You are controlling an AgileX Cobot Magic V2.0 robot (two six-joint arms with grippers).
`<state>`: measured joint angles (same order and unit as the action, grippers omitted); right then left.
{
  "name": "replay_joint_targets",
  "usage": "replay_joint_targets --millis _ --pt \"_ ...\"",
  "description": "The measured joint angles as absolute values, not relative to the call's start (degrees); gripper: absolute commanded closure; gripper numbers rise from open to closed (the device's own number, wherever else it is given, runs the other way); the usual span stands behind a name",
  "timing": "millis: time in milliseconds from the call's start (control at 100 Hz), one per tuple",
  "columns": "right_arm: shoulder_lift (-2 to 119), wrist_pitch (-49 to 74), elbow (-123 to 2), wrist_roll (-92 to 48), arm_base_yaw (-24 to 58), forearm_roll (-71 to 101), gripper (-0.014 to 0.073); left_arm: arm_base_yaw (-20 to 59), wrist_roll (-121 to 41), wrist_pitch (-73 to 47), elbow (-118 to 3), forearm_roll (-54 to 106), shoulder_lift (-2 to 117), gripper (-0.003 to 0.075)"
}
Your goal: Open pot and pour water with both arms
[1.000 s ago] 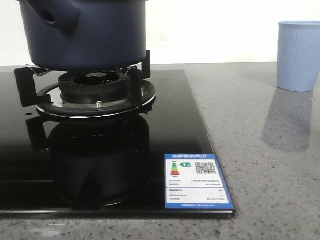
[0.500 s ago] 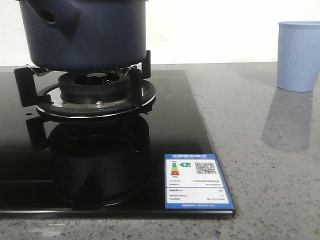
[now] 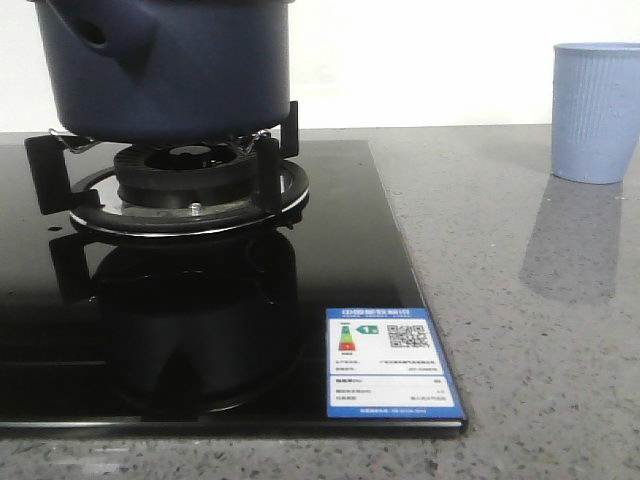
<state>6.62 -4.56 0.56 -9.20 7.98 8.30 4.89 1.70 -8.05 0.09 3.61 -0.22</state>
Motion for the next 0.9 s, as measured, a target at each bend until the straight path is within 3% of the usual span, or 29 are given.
replay_joint_targets --millis 180,450,900 --pt "2.59 -3.59 0.56 -9.20 2.80 7.17 0.0650 4.89 1.70 -8.05 0.09 3.61 -0.22 0.0739" --pt "-0.53 7.96 0.56 -6.95 2.34 3.40 0.0650 4.89 1.70 -8.05 0.09 3.61 -0.22 0.0739" --pt "-0.53 7.31 0.56 -6.72 2.34 0.66 0.0650 4.89 1.70 -8.05 0.09 3.61 -0.22 0.0739"
